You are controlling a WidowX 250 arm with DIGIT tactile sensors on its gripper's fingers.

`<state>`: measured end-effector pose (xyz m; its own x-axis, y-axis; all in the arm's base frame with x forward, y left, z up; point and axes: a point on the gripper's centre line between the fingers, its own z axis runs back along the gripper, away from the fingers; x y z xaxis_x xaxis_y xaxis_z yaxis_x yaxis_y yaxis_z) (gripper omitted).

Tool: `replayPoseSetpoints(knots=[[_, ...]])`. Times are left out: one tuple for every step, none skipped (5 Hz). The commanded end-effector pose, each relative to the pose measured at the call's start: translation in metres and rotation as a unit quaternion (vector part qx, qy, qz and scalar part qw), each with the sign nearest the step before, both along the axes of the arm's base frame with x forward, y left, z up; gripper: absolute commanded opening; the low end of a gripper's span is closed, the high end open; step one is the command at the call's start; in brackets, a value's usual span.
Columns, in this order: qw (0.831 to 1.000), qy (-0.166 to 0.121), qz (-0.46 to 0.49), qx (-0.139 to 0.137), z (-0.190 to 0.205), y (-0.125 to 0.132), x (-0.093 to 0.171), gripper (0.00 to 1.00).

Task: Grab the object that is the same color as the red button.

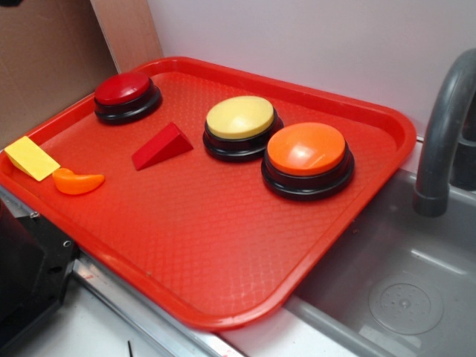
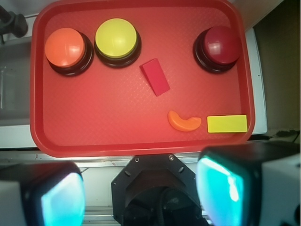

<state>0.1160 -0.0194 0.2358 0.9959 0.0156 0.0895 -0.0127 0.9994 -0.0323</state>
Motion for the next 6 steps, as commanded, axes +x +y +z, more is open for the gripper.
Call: replayPoseSetpoints(knots=[[1.000,0.000,0.000,0.000,0.000,0.000,0.000,1.00],[0.999,-0.033,0.008,0.030,-0.030,0.016,0.050,1.00],[0.998,-0.048,-0.010,0.026,-0.054,0.033,0.097,1.00],[0.996,-0.062,-0.062,0.011,-0.083,0.038,0.118,1.00],[0.994,-0.050,-0.093,0.018,-0.109,0.041,0.121,1.00],[0.994,-0.035,-0.104,0.007,-0.140,0.050,0.113,1.00]])
